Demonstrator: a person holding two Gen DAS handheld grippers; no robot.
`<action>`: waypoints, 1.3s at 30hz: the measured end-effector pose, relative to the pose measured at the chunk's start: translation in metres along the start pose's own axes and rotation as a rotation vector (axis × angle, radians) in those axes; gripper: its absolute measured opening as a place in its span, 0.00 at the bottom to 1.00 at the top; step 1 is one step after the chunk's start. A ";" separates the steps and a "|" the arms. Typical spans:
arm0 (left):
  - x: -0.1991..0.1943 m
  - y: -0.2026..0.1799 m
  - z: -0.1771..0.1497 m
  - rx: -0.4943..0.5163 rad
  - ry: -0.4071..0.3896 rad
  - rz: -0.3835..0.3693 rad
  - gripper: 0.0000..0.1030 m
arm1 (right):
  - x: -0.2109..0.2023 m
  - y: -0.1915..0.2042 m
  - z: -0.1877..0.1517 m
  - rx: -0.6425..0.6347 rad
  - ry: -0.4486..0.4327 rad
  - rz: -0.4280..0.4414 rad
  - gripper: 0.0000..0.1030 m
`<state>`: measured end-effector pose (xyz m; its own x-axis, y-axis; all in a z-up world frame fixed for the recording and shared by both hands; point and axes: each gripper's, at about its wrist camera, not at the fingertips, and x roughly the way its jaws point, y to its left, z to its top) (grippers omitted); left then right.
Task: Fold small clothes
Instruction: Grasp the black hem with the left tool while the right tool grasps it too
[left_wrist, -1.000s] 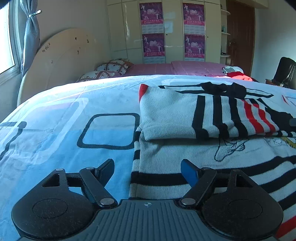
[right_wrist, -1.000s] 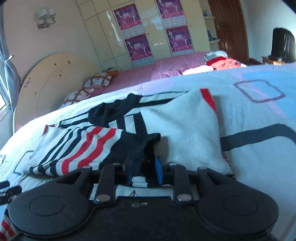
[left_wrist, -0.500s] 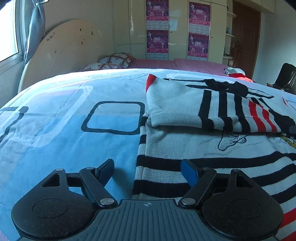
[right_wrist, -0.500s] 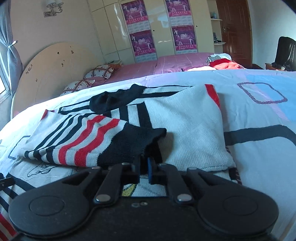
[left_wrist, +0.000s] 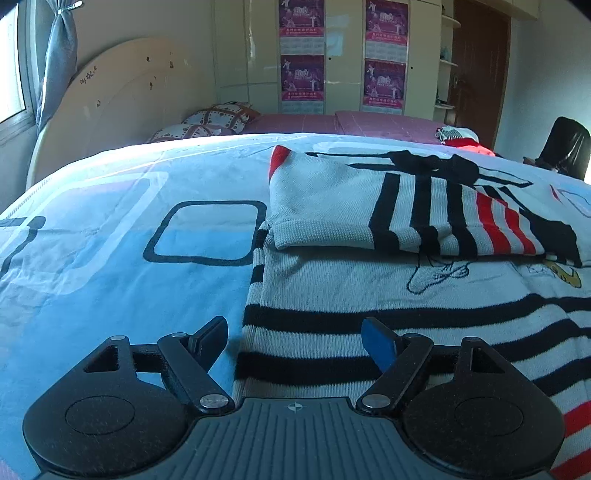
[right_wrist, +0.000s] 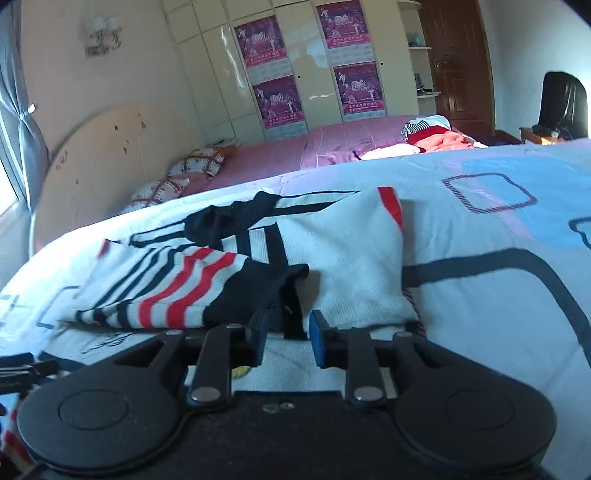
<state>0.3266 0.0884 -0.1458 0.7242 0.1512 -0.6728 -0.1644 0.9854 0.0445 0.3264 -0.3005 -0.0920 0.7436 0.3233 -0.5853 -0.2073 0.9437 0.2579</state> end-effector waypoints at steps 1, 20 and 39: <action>-0.006 0.000 -0.004 0.007 0.001 0.006 0.91 | -0.011 -0.003 -0.005 0.006 0.006 0.008 0.26; -0.113 0.079 -0.107 -0.191 0.182 -0.400 0.68 | -0.174 -0.046 -0.158 0.456 0.132 0.095 0.59; -0.072 0.104 -0.134 -0.524 0.277 -0.696 0.17 | -0.148 -0.040 -0.168 0.565 0.172 0.216 0.23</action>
<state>0.1672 0.1697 -0.1916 0.5984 -0.5544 -0.5784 -0.0831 0.6751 -0.7330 0.1177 -0.3747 -0.1448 0.5996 0.5535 -0.5780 0.0614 0.6883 0.7229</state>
